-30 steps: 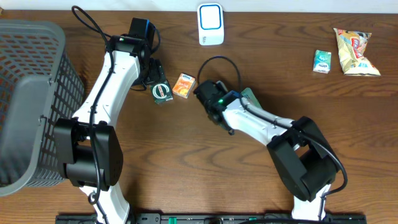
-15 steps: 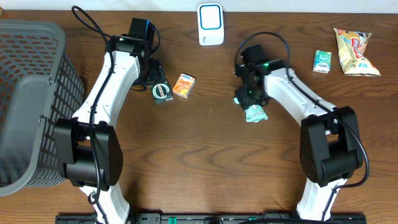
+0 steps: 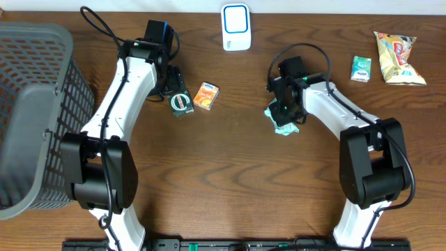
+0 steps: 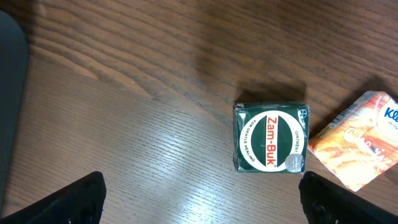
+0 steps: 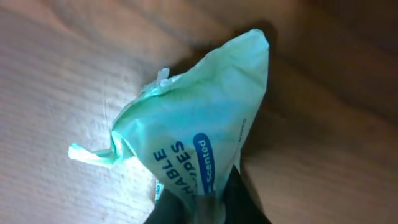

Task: Scan the item barcode

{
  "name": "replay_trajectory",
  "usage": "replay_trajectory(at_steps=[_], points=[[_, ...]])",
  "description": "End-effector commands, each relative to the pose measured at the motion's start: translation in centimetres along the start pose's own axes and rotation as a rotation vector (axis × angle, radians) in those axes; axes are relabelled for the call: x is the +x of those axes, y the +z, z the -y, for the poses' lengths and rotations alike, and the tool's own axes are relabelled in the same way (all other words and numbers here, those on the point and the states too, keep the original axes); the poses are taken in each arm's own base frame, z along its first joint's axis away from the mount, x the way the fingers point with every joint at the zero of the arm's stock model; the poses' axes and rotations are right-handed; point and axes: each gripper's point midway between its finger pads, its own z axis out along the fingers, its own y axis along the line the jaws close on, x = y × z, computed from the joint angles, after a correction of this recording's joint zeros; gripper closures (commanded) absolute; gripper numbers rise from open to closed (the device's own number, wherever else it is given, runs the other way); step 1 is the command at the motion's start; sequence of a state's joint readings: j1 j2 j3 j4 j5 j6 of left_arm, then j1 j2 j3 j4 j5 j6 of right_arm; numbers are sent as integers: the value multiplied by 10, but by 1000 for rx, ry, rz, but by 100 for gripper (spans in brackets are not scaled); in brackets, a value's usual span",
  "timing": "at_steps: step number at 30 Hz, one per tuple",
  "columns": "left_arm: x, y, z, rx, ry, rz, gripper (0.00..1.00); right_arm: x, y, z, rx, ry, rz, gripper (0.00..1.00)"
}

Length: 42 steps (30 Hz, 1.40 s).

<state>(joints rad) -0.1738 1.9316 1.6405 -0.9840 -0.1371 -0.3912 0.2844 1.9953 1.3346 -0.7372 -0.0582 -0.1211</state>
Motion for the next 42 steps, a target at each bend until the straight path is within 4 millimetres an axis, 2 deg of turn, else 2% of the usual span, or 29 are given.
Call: replay_trajectory(at_steps=[1,3,7,10,11,12,15,18,22,24,26,28,30,32,33,34,35,37,39,42], points=[[-2,-4,-1,-4,7,13,2,-22,-1,-1,4,51,74,99],[-2,-4,-1,-4,7,13,2,-42,-11,0,7,69,137,99],[-2,-4,-1,-4,7,13,2,-117,-52,-3,-20,48,398,99],[-2,-4,-1,-4,7,13,2,-186,-101,-1,-48,101,712,99],[-2,-4,-1,-4,7,13,3,-199,-113,0,-50,105,783,99],[-2,-4,-1,-4,7,13,2,-221,-133,-2,-53,93,910,99],[-2,-4,-1,-4,7,13,2,-251,-172,-4,-72,125,1127,99],[-2,-4,-1,-4,7,13,2,-269,-203,-5,-103,190,1297,99],[-2,-4,-1,-4,7,13,2,-285,-233,-17,-138,181,1458,99],[-2,-4,-1,-4,7,13,2,-298,-241,-20,-128,188,1483,99],[-2,-4,-1,-4,7,13,3,-316,-240,-20,-100,196,1470,99],[-2,-4,-1,-4,7,13,2,-332,-231,-18,-58,177,1439,99],[-2,-4,-1,-4,7,13,2,-347,-211,-18,-29,161,1372,99],[-2,-4,-1,-4,7,13,2,-357,-183,-16,-8,147,1278,99],[-2,-4,-1,-4,7,13,2,-359,-172,-15,1,141,1246,99],[-2,-4,-1,-4,7,13,2,-360,-148,-14,14,131,1174,99],[-2,-4,-1,-4,7,13,2,-359,-132,-14,17,132,1130,99],[-2,-4,-1,-4,7,13,2,-354,-107,-15,23,124,1060,99],[-2,-4,-1,-4,7,13,2,-349,-93,-18,46,88,1014,99],[-2,-4,-1,-4,7,13,2,-346,-89,-18,58,67,992,98]])
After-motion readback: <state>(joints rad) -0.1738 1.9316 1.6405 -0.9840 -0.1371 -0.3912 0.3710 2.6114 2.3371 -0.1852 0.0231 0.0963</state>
